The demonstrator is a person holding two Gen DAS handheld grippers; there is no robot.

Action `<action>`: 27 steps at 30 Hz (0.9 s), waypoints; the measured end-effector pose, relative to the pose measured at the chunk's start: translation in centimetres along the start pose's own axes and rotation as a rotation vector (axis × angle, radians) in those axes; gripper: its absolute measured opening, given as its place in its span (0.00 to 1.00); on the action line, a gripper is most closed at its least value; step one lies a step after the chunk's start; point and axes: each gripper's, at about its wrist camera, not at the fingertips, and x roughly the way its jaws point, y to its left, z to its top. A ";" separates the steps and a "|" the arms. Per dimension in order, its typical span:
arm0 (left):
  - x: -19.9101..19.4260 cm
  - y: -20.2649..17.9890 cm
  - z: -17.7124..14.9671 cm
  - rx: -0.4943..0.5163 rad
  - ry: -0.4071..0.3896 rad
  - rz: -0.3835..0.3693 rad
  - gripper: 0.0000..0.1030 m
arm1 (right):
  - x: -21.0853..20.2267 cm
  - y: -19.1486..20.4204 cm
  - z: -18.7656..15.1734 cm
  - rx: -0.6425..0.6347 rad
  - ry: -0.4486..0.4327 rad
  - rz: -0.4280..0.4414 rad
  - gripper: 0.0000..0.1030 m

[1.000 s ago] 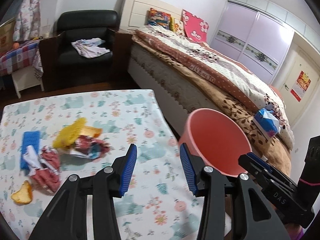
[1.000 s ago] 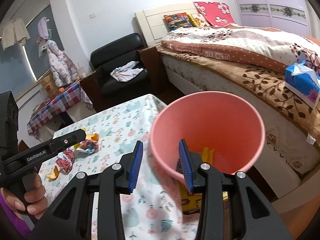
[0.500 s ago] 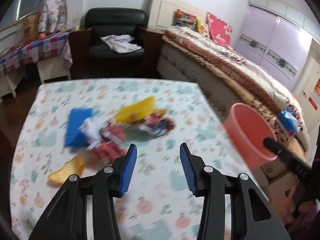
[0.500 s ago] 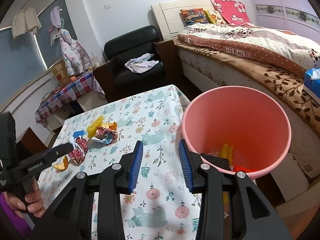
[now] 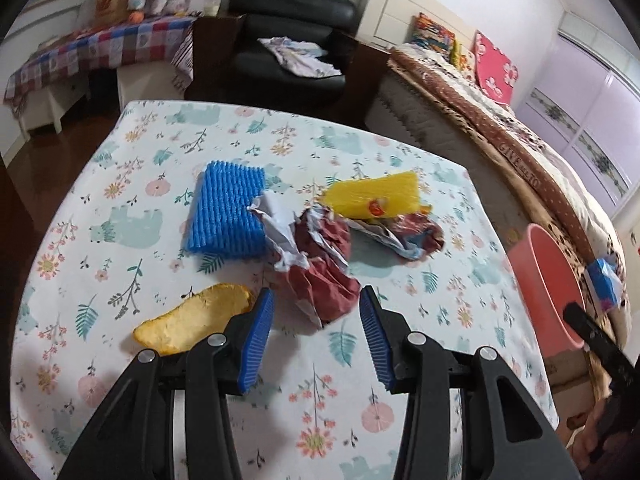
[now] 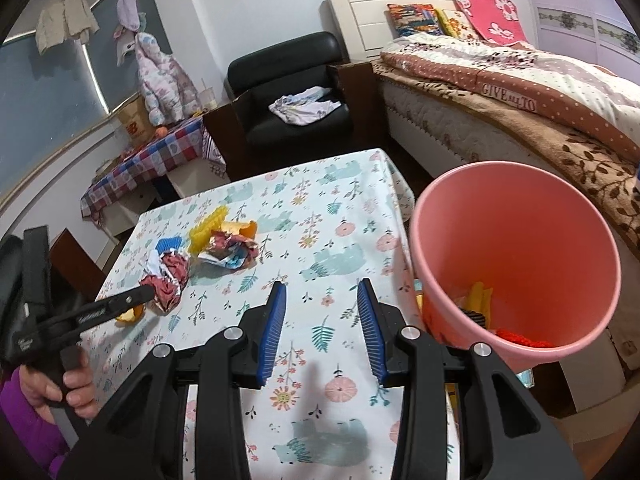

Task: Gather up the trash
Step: 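Move both tools back to the table toward the foil wrapper and yellow sleeve, then grasp the crinkled foil wrapper with the left tool while the right tool grasps the yellow mesh sleeve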

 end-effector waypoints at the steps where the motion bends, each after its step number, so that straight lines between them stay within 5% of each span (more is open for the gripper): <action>1: 0.3 0.2 0.2 -0.011 0.001 0.002 0.42 | 0.2 0.2 0.1 -0.006 0.004 0.005 0.37; 8: 1.9 0.9 1.1 -0.051 0.001 0.012 0.41 | 2.0 3.1 1.3 -0.062 0.023 0.092 0.37; 14: 2.1 1.2 1.4 -0.044 -0.012 -0.003 0.11 | 4.3 6.4 2.8 -0.098 0.046 0.183 0.37; 27: -0.1 3.2 1.1 -0.057 -0.058 -0.033 0.10 | 10.2 11.0 5.1 -0.088 0.106 0.215 0.37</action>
